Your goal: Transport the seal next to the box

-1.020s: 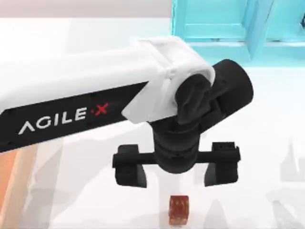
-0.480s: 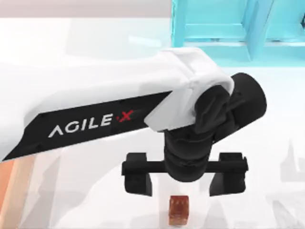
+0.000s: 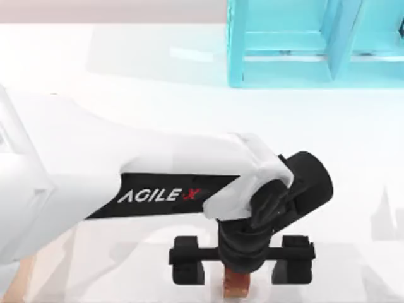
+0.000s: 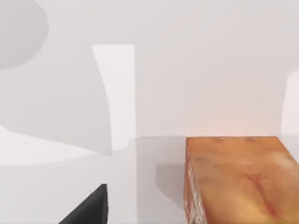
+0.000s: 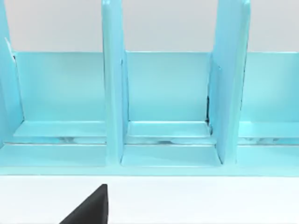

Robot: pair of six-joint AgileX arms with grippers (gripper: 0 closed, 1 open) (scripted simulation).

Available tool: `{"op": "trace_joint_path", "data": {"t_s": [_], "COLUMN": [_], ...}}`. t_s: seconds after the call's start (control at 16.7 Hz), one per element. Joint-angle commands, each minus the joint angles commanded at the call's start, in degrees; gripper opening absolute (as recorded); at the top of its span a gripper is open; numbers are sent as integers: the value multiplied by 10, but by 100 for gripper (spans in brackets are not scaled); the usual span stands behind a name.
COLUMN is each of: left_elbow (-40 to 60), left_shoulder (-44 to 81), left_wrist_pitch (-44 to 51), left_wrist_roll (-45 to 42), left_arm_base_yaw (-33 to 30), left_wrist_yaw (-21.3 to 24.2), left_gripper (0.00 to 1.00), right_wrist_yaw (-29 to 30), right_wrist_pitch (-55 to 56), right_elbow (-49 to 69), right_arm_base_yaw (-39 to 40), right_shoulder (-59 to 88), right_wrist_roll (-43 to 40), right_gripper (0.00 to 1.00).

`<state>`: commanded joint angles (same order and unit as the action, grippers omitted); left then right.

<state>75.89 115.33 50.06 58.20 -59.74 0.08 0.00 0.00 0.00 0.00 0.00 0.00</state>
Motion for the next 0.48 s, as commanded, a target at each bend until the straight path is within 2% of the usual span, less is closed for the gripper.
{"op": "trace_joint_path", "data": {"t_s": [0.3, 0.48], "left_elbow": [-13, -13], "left_shoulder": [7, 7], "left_wrist_pitch": [-15, -15], "left_wrist_roll": [1, 1], "left_arm_base_yaw": [-1, -1], "left_wrist_yaw": [0, 0], "left_gripper": [100, 77], "right_wrist_yaw": [0, 0], "right_wrist_pitch": [0, 0], "right_elbow": [0, 0], "right_arm_base_yaw": [0, 0], "right_shoulder": [0, 0], "right_wrist_roll": [0, 0], "right_gripper": [100, 100]}}
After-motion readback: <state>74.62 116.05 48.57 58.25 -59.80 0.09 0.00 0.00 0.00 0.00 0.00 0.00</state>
